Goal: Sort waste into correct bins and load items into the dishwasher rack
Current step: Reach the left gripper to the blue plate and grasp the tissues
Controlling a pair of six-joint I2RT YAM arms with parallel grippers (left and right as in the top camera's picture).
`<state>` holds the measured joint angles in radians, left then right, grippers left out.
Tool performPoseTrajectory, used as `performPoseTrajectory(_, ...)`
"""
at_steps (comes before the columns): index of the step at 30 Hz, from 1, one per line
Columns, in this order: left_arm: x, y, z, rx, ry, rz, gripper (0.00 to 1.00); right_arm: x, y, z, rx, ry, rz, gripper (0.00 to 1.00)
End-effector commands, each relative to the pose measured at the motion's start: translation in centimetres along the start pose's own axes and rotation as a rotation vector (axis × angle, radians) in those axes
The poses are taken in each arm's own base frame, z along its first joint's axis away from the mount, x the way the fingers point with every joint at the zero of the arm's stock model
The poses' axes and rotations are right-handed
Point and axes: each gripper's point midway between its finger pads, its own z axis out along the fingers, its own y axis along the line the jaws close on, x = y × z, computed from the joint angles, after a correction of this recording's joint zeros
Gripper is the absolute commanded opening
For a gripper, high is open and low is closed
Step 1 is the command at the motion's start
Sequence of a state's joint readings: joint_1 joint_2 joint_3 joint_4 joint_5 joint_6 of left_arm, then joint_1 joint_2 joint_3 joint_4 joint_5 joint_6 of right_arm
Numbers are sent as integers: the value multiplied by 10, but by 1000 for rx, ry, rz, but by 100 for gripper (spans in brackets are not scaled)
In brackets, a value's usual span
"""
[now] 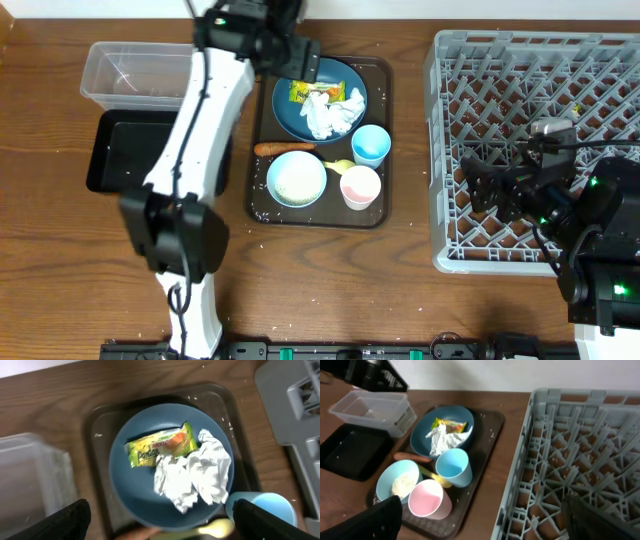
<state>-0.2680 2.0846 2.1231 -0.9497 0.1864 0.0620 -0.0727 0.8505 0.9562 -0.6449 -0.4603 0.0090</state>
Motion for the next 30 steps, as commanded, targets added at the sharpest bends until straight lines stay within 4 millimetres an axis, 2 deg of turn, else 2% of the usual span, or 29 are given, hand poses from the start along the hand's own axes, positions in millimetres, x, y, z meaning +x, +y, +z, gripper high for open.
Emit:
performPoseTrajectory(1, 2, -8, 23, 1, 26, 81, 93, -5, 1, -5, -3, -8, 23, 99)
performPoseTrajectory(7, 28, -13, 82, -1, 130, 97, 93, -3, 1, -5, -3, 2, 28, 99)
performPoseTrajectory(13, 53, -11, 123, -7, 212, 97, 93, 0, -2, -5, 12, 13, 34, 99)
performPoseTrajectory(22, 86, -26, 161, 9, 303, 125, 93, 2, -2, -5, 11, 20, 38, 99)
performPoseTrajectory(28, 98, -27, 181, 4, 329, 131, 93, 2, -2, -5, 12, 20, 38, 99)
performPoseTrajectory(29, 99, -26, 183, 4, 331, 130, 92, 2, -2, -5, 12, 20, 38, 99)
performPoseTrajectory(30, 101, -25, 185, 0, 335, 129, 88, 2, -2, -5, 12, 20, 38, 99)
